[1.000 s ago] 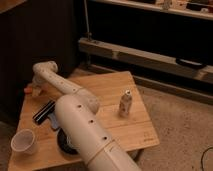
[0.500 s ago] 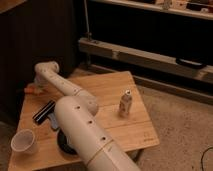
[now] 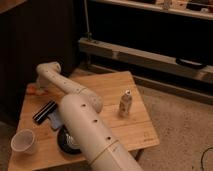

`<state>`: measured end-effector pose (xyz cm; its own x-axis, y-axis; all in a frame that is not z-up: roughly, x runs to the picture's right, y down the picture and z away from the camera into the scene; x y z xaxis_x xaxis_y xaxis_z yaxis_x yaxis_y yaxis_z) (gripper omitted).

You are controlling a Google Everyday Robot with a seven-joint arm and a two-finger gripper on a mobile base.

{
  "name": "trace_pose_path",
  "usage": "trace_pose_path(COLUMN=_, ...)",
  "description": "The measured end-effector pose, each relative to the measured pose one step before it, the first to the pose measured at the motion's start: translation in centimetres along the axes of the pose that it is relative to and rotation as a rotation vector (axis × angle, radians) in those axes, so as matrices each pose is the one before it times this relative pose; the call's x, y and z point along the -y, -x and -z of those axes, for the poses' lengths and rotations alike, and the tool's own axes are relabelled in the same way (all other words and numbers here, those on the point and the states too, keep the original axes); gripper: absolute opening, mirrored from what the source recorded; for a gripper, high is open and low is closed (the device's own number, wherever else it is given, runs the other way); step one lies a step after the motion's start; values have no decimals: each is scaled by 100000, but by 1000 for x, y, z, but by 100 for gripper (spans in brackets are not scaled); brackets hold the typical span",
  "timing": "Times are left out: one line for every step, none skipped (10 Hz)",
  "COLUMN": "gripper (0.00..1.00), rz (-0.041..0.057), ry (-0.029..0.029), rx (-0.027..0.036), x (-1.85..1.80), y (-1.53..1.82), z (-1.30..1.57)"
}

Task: Drag the pepper across the table

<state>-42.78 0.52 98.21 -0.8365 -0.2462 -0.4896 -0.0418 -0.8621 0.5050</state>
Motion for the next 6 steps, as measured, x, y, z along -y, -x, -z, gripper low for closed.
trace_pose_path(gripper=38, rz=-742, ry=3, rx=521, x=17, y=587, z=272)
trace_pose_path(gripper=38, rz=-321, ry=547, rx=1172, x=-187, y=507, z=63)
trace_pose_path(gripper=38, rz=-266, ry=-191, rx=414, x=65, y=-84, z=-146)
trace_pose_path(gripper=38, rz=-796, ry=334, rx=-51, x=5, y=229, z=47)
trace_pose_path(gripper=38, rz=-1319, ry=-234, rx=754, x=366, y=1009, z=497)
trace_pose_path(gripper=38, rz=-967, ry=539, rx=884, x=652, y=1595, z=909)
